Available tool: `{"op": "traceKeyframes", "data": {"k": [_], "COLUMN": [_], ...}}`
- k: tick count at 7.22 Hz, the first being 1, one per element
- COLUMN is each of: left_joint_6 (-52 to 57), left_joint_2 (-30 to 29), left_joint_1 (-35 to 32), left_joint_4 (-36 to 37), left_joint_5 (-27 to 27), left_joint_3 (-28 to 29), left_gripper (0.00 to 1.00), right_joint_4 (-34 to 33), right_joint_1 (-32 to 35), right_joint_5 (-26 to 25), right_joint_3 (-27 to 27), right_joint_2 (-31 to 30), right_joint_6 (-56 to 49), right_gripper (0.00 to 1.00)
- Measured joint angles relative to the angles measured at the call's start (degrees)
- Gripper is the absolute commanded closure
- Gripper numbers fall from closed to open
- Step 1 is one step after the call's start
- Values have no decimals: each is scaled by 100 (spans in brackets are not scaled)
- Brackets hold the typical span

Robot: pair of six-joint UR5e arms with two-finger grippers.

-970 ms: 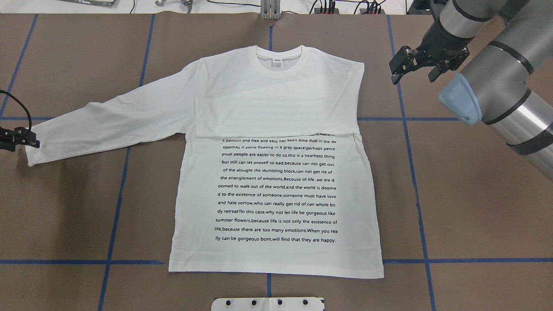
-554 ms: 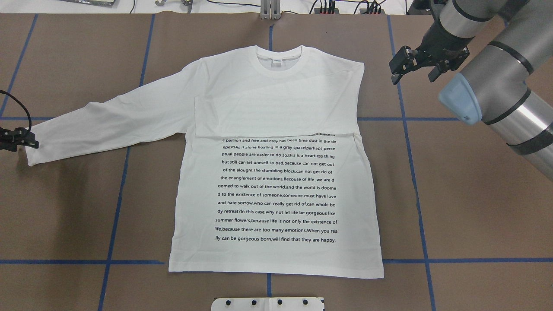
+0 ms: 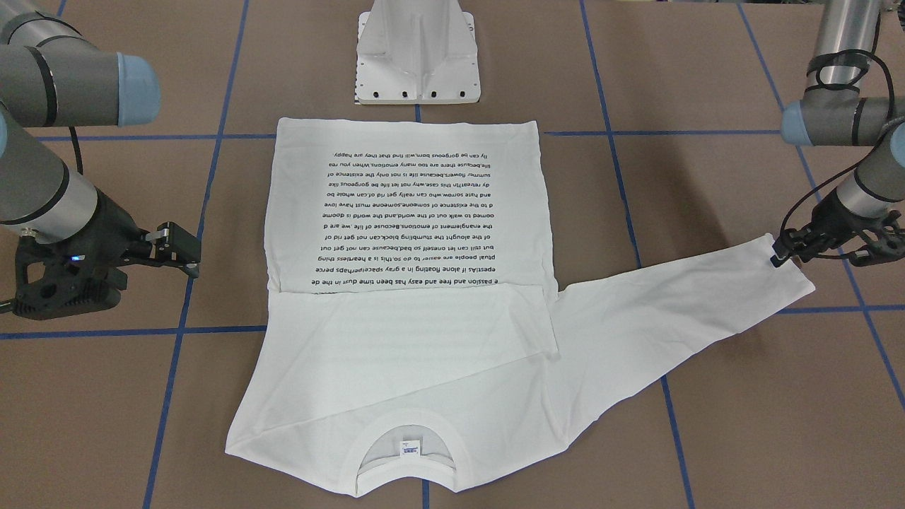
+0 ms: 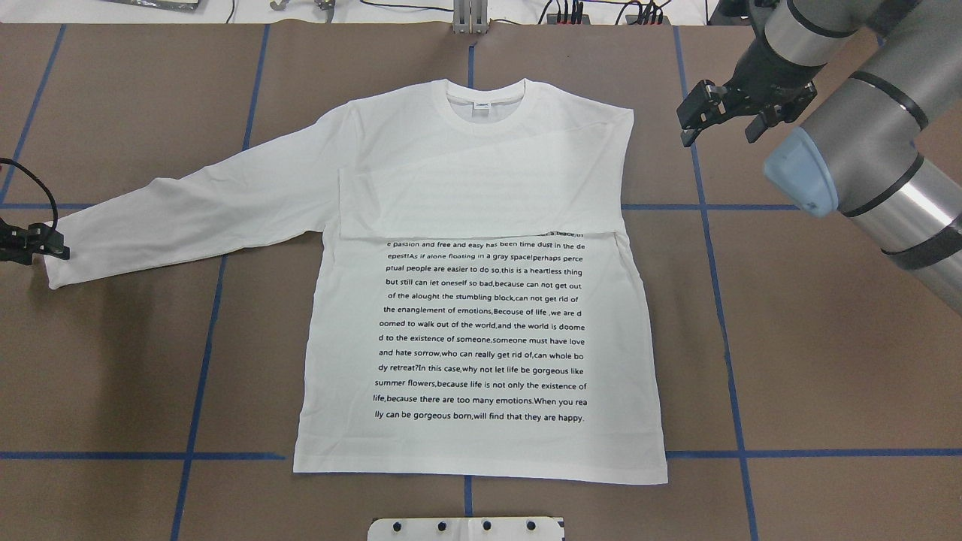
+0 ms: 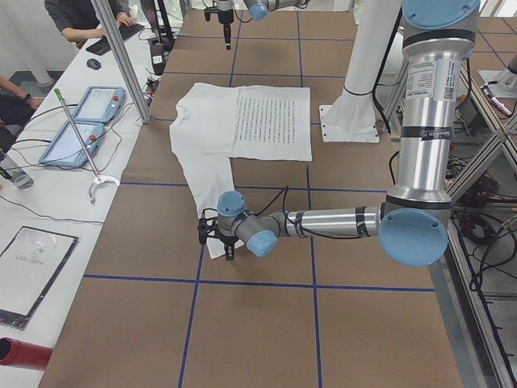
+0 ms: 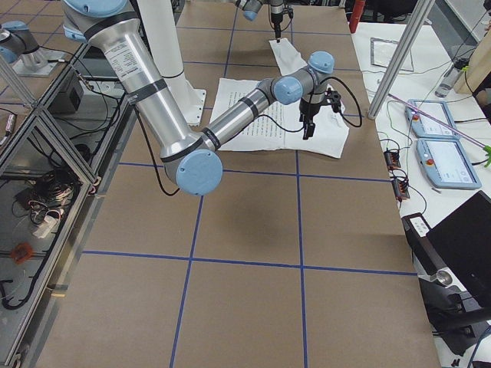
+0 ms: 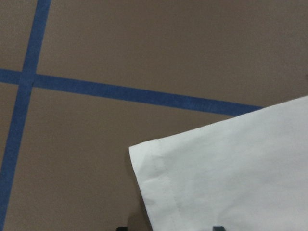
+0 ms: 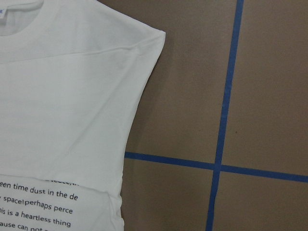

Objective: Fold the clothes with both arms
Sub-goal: 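Grasp the sleeve cuff nearest the left gripper while right gripper waits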

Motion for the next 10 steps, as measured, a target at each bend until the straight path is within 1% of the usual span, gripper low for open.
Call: {"op": "traceKeyframes", "data": {"k": [1,2,9,10], "left_joint_6": [-2,-3,-9,-11], "left_joint_2": [-3,-3,-6,-6], "left_joint_1": [3,6,43,46], "left_joint_4": [0,0,2,6], "left_joint_5": [0,2,11,21], "left_joint_3": [-4,-6,-9,-8], "left_gripper": [55,56,54,66], "right_joint_4": [0,0,0,0], "right_joint_1": [0,0,0,0], "right_joint_5": [-2,-5,-12,-12], "right_joint_3": [0,0,0,0], "right_joint_2": [0,0,-6,-7], "right_joint_6": [2,3,3,3], "right_gripper": [0,0,0,0]}}
